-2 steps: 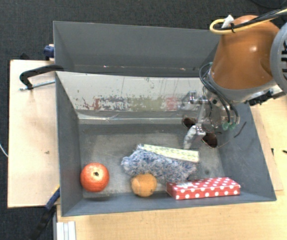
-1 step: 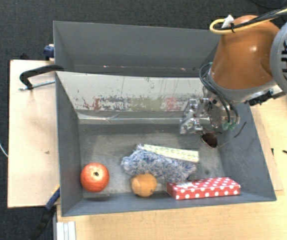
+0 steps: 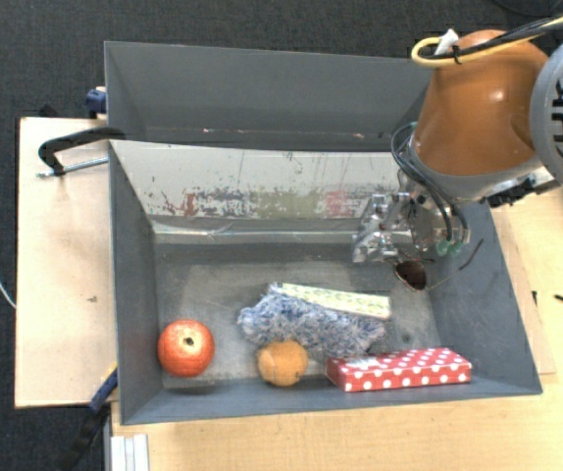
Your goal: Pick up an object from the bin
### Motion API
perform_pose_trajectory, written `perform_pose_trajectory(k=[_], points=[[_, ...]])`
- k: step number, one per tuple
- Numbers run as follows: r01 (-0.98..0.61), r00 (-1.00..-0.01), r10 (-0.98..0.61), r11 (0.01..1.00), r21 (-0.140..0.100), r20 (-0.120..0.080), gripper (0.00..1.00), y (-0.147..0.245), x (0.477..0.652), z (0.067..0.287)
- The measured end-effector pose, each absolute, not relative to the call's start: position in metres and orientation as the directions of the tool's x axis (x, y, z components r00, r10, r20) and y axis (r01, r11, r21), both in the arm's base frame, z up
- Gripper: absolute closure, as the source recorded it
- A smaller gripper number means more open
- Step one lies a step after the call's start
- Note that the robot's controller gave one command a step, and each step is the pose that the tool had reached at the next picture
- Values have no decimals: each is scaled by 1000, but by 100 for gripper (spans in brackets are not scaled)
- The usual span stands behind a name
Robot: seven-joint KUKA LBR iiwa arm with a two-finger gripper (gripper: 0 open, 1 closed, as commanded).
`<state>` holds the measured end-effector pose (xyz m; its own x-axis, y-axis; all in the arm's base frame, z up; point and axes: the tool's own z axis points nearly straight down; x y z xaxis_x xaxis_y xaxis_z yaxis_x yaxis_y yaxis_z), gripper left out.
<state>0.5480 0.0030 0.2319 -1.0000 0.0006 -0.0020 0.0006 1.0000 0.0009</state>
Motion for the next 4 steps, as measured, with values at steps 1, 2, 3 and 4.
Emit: perform_pose_trajectory(k=[1,2,3,4], points=[[-21,-1000,-21,1000,1,-1,0,-6,553,171],[-21,-1000,-21,1000,1,-2,0,-6,554,172],[-101,-995,-101,995,-5,-6,100,31,531,84],[-101,-995,-101,995,-5,-6,100,31,531,84]])
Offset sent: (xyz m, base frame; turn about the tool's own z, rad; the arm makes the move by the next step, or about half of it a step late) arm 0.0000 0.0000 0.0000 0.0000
